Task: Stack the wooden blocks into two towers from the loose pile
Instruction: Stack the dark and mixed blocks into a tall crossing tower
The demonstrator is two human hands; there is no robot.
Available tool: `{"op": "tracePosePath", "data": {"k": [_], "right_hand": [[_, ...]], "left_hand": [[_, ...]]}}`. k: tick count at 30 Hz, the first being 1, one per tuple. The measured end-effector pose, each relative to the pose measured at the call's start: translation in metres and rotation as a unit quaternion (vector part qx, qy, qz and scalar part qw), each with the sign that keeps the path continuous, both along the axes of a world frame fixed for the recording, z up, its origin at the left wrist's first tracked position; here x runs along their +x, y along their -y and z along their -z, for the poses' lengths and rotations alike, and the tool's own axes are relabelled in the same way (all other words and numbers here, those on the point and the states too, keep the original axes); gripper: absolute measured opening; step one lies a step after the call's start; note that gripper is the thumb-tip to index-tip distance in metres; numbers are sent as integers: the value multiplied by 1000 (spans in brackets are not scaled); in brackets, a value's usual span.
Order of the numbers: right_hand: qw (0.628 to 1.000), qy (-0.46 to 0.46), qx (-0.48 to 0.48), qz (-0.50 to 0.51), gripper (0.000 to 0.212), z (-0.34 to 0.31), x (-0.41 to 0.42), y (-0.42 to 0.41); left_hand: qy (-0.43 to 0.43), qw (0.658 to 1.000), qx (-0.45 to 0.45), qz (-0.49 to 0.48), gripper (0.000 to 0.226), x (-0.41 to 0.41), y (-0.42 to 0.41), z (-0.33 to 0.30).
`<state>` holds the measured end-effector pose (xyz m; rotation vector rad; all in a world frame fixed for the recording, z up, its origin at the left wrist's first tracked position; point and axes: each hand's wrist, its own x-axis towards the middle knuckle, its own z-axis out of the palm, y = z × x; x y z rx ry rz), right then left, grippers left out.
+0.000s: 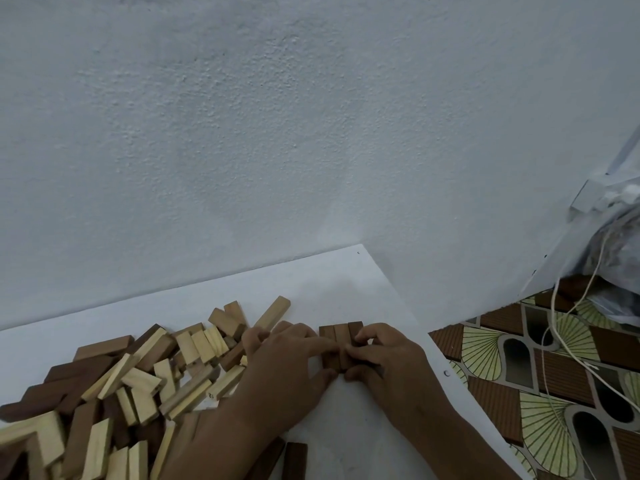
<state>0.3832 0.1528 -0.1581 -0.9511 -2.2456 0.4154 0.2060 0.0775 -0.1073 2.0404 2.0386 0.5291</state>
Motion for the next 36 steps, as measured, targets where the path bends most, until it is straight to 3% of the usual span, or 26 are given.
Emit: {"op": "tracePosePath", "data": {"k": [6,10,14,17,20,23,25,28,33,36], "right_hand": [[1000,-3,-22,-9,24,-3,1,2],[999,0,-31,-15,21,-11,3,2],[999,-20,-18,-22,10,-31,2,7],[995,22,-10,-96,12,-44,-7,25],[984,86,-61,-145,21,-52,-15,55],[970,132,-70,-190,31,-50,-18,85],[963,176,-98,-180,43,-47,-17,99],[967,172,-107,-153,46,-44,-10,109],[984,147,-82,-57,35,-41,3,112],[990,122,-41,-50,32,-42,-2,125]], "left_hand": [[12,1000,1,-2,35,-1,0,3],[0,1000,10,-20,48,-6,9,-7],[0,997,34,-67,43,-22,27,-20],[9,995,33,-93,30,-34,49,-27],[6,995,40,-89,17,-44,76,-21],[18,997,31,-69,19,-51,104,-8],[22,997,35,-68,26,-50,119,-4],[19,996,56,-73,29,-45,133,-1],[-5,995,66,-69,42,-42,144,3],[-19,993,76,-83,43,-39,143,5]]}}
